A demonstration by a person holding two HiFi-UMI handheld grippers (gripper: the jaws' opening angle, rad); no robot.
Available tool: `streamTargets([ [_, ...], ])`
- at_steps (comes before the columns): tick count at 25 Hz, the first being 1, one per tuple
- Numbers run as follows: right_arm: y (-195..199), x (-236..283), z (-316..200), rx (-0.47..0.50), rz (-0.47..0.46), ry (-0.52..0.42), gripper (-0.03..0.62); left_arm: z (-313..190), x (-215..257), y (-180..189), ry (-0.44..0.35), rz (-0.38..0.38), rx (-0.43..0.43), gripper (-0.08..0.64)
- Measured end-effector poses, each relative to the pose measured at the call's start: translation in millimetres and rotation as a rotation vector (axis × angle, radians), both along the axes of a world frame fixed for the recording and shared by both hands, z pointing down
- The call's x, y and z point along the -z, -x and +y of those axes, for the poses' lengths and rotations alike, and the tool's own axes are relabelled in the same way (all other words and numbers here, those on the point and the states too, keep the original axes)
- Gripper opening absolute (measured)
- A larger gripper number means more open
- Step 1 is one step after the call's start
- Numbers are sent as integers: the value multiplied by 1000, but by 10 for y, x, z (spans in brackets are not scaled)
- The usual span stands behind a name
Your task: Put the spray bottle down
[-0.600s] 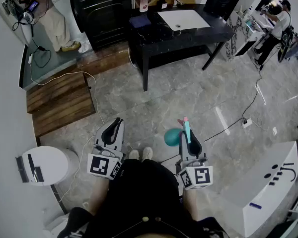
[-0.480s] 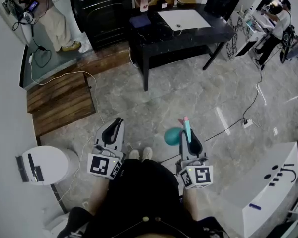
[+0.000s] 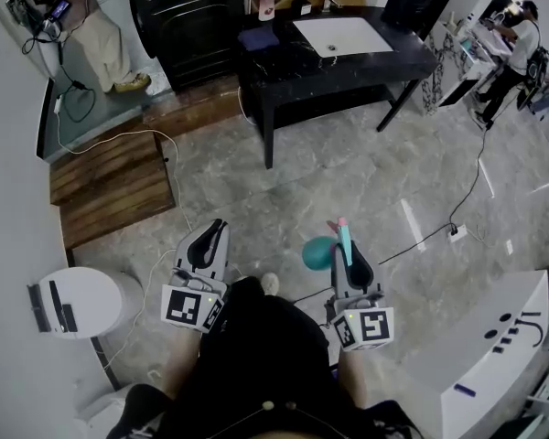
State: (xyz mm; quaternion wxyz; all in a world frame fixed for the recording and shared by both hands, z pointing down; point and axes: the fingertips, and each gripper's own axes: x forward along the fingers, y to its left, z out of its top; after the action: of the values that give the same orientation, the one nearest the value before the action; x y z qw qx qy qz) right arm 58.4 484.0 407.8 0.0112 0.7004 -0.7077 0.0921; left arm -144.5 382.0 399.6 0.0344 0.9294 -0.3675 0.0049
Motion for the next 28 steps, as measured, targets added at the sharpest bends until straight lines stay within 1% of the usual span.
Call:
streamTargets([
  [4, 3, -15, -101, 28, 23, 7, 91, -72, -41, -29, 16, 6, 12, 35],
  [9, 65, 6, -285, 66, -10, -7, 91, -239, -47, -43, 15, 13, 21, 35],
  [14, 56, -26, -588, 69, -14, 6, 91, -565, -62, -107, 20, 25, 11, 35],
  [19, -8, -11, -1125, 59, 30, 11, 91, -1078, -88, -211, 16, 30, -28, 35],
  [23, -46, 20, -1672, 47, 34, 8, 91, -1596, -152, -273, 13, 7, -52, 35],
  [28, -22, 36, -2339, 47, 33, 3, 91, -2242, -142, -213, 13, 9, -45, 35],
])
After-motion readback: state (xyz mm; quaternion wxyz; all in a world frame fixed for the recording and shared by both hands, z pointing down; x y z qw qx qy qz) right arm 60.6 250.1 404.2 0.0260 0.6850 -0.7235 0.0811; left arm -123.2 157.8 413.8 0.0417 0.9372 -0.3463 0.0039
